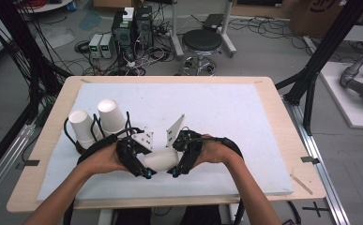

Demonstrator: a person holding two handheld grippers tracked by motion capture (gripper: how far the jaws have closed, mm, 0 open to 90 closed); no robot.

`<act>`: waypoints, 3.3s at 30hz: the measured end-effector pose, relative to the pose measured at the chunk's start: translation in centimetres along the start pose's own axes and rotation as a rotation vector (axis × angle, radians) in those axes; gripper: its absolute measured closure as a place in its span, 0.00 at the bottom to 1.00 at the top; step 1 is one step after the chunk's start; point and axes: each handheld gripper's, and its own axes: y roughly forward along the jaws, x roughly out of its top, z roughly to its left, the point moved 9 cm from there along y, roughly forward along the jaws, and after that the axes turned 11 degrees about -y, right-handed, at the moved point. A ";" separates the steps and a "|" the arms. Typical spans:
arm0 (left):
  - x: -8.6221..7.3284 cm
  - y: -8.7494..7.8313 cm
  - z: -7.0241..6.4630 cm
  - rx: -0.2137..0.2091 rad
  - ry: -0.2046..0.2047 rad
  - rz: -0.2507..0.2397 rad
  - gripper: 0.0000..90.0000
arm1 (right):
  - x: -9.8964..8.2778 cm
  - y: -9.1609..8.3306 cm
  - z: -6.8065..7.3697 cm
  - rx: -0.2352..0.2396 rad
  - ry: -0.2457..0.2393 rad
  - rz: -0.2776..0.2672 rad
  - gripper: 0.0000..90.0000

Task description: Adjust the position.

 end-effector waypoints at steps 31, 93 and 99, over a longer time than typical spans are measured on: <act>-1.0 -0.5 0.3 0.010 0.007 -0.026 0.39 | -0.4 -0.5 0.0 0.001 0.025 -0.031 0.15; 0.4 -2.4 -0.3 -0.045 -0.110 -0.591 0.40 | -2.2 -3.0 0.5 -0.124 0.169 -0.445 0.15; 0.8 -2.1 -0.6 -0.069 -0.114 -0.638 0.40 | -2.0 -3.0 0.5 -0.135 0.178 -0.500 0.15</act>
